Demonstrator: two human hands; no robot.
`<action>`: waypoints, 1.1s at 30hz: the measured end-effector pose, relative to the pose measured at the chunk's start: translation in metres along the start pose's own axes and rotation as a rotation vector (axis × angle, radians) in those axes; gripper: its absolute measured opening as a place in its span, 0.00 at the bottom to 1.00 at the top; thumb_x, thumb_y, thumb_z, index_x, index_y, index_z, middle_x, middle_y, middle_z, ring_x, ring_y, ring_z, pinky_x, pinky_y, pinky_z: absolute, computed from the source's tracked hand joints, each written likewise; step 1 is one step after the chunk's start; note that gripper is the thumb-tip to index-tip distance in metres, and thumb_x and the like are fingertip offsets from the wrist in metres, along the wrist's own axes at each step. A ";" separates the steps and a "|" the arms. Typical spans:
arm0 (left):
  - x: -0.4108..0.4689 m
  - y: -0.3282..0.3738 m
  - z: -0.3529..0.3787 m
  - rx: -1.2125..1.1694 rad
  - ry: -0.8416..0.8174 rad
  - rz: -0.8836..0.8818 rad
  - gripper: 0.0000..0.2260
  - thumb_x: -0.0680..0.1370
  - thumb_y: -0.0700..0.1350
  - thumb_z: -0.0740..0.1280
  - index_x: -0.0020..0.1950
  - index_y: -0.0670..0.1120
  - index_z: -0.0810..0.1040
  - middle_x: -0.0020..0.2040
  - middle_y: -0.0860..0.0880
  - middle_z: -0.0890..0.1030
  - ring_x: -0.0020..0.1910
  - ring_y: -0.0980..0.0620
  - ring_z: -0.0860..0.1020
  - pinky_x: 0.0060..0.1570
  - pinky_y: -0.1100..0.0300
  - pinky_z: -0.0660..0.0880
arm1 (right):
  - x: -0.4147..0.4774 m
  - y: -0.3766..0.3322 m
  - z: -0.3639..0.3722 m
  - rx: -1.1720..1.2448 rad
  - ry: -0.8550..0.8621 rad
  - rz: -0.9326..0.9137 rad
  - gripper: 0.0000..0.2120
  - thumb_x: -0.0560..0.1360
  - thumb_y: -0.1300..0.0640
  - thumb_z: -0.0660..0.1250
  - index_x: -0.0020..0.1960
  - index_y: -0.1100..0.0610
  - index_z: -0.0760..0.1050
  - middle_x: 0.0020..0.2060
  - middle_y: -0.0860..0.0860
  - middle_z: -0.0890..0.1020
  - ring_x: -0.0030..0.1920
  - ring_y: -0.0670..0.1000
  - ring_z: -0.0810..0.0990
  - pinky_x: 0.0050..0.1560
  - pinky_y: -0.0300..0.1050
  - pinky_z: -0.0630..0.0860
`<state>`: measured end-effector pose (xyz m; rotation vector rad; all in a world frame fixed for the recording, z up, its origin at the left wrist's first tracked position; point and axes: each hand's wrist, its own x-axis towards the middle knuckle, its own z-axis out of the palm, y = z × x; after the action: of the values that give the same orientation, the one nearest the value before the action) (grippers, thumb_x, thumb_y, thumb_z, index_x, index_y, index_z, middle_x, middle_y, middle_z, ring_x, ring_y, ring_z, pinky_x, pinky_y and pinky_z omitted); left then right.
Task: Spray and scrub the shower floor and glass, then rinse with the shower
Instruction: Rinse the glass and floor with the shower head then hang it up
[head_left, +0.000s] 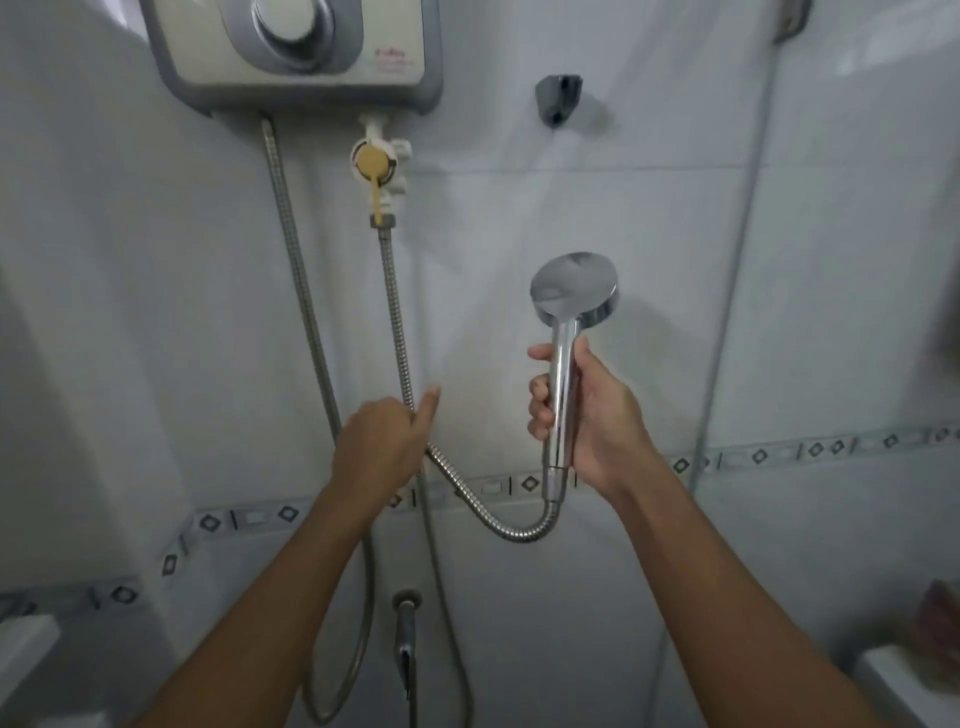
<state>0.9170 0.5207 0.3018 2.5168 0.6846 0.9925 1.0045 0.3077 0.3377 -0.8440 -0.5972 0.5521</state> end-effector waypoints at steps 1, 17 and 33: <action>0.011 0.012 -0.007 -0.010 0.032 0.026 0.35 0.80 0.68 0.52 0.25 0.44 0.72 0.30 0.43 0.77 0.35 0.41 0.78 0.37 0.54 0.71 | 0.005 -0.018 0.008 -0.002 -0.041 -0.021 0.19 0.84 0.45 0.57 0.60 0.59 0.74 0.34 0.54 0.73 0.30 0.51 0.69 0.31 0.45 0.67; 0.118 0.152 -0.043 -0.358 0.061 0.163 0.34 0.79 0.69 0.53 0.28 0.42 0.71 0.28 0.46 0.74 0.28 0.49 0.72 0.32 0.54 0.67 | 0.074 -0.270 0.112 -0.185 -0.055 -0.665 0.10 0.83 0.54 0.64 0.61 0.55 0.69 0.43 0.54 0.80 0.43 0.53 0.82 0.44 0.47 0.77; 0.110 0.213 -0.034 -0.579 0.187 0.425 0.27 0.82 0.58 0.64 0.31 0.45 0.56 0.27 0.48 0.57 0.28 0.52 0.56 0.31 0.56 0.57 | 0.153 -0.292 0.151 -0.526 0.149 -0.915 0.11 0.82 0.54 0.66 0.62 0.51 0.68 0.43 0.51 0.76 0.38 0.47 0.77 0.41 0.41 0.74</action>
<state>1.0287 0.4108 0.4871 2.0943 -0.1109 1.3463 1.0711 0.3271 0.6935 -0.9767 -0.9234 -0.5196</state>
